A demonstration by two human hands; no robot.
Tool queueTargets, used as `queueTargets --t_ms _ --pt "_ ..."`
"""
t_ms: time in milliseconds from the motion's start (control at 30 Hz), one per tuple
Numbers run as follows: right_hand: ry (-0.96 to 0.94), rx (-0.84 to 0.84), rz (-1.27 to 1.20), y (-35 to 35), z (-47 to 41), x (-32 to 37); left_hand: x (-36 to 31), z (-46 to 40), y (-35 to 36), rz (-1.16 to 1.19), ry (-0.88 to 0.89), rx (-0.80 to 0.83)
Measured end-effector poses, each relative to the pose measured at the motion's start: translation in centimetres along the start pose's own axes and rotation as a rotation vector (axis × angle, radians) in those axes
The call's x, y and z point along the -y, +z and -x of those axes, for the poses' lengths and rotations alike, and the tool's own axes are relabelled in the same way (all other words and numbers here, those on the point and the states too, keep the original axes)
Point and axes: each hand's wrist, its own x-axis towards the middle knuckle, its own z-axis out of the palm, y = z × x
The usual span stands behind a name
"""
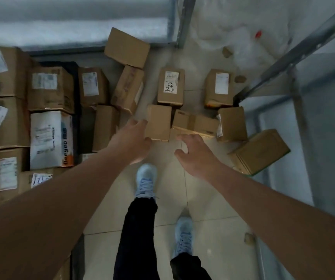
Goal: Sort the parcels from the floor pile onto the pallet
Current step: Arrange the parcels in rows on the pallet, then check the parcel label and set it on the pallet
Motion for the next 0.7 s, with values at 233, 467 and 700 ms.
queueTargets --t_ms 233,467,700 --pt "0.118 0.041 -0.033 3.9 -15.6 -3.6 5.1 -15.5 6.9 0.012 0.014 0.090" --pt "0.154 0.087 -0.067 9.0 -28.8 -7.6 9.2 -27.4 13.2 -0.010 0.001 0.152" --pt "0.228 0.078 -0.309 12.6 -36.1 -10.4 12.1 -33.3 18.4 0.006 -0.064 0.183"
